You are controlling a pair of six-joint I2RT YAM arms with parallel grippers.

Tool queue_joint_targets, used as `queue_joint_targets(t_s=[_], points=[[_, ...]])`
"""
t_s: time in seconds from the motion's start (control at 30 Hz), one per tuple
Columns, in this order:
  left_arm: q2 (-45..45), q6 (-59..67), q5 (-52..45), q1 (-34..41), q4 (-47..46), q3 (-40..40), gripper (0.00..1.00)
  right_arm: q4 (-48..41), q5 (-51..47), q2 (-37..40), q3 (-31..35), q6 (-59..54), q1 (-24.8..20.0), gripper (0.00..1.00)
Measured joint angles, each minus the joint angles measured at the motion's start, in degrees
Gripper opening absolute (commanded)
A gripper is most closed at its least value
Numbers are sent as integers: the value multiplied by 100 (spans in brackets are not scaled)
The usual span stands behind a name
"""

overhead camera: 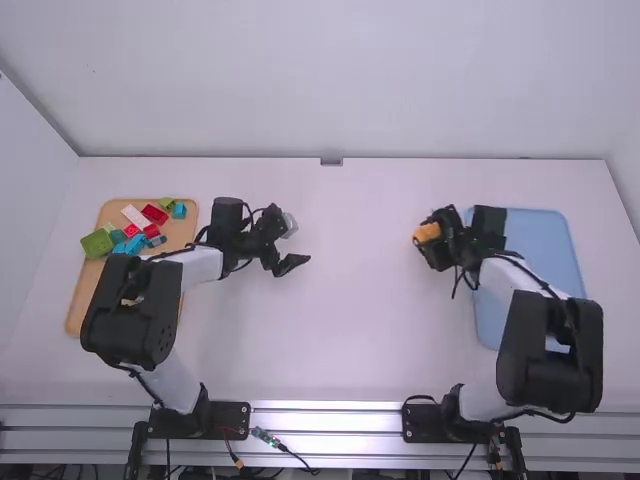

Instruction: Assemble lego blocks to make yellow taxi

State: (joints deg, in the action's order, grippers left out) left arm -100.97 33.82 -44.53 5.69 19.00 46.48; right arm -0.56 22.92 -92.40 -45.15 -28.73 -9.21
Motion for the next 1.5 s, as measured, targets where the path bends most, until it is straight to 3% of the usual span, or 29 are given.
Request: queue_joint_targets(t_s=[0.27, 0.43, 0.7, 0.73, 0.77, 0.8, 0.83, 0.87, 1.1, 1.27, 1.5], points=[[0, -2433, 1829, -42, 249, 0, 99, 490, -503, 0, 28, 708, -1484, 42], [0, -3296, 2710, -50, -345, 122, 99, 481, -887, -2, 164, 946, -1906, 42], [0, -4028, 3635, -48, -1650, 977, 99, 726, -1502, -498, 186, 1344, -2315, 43], [0, -4054, 3676, -50, -1742, 1056, 99, 750, -1539, -562, 186, 1379, -2347, 45], [0, -4085, 3720, -50, -1843, 1150, 99, 780, -1589, -656, 186, 1421, -2389, 53], [0, -4105, 3738, -50, -1856, 1176, 99, 789, -1604, -688, 186, 1432, -2402, 58], [0, -4122, 3759, -50, -1858, 1209, 99, 798, -1633, -745, 186, 1469, -2428, 82], [0, -4140, 3775, -48, -1851, 1213, 99, 798, -1650, -772, 186, 1484, -2437, 99], [0, -4282, 3748, -50, -1816, 1217, 99, 608, -1692, -741, 188, 1519, -2398, 99], [0, -4546, 3709, -48, -1810, 1217, 99, 59, -1941, -208, 184, 1585, -2221, 99], [0, -4518, 3847, -50, -1862, 1220, 99, -1128, -2553, 866, -302, 1784, -1412, 99]])
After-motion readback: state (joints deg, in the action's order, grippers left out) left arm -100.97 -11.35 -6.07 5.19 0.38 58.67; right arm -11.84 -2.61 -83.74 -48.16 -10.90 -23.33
